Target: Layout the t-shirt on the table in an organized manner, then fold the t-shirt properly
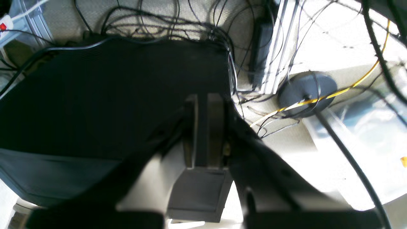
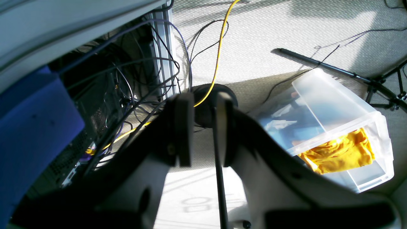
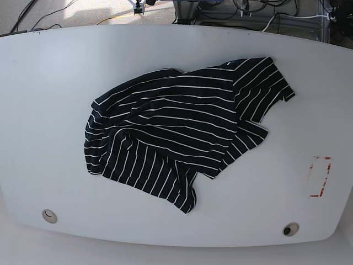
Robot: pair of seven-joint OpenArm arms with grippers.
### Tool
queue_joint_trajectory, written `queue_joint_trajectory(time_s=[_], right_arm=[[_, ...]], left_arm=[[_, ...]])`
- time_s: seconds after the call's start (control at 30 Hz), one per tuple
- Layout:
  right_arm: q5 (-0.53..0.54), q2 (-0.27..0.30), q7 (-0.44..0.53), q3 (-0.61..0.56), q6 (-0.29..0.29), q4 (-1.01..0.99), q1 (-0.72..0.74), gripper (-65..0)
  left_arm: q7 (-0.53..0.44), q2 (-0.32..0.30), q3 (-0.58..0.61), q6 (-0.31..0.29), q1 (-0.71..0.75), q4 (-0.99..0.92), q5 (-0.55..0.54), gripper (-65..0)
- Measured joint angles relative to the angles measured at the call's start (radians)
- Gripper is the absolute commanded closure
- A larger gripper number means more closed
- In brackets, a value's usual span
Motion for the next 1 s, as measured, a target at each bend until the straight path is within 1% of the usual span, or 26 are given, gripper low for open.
queue_joint_trajectory(time_s=[0.5,0.77,1.0], right_arm=[[0.0,0.008,0.0,-0.002,0.004,0.016,-0.022,-10.2],[0.0,0.027,0.016,-0.003,0.004,0.084,-0.085,-10.6],[0.0,0.034,0.005,-0.001,0.004,0.144,-0.14,-11.0]], left_arm=[[0.002,-0.007,0.003,0.002,0.021,0.012,0.002,-4.3],[-0.016,-0.035,0.006,0.003,0.08,0.107,0.005,-3.1],[-0.014,-0.039,0.007,0.003,0.159,0.217,0.012,-3.7]])
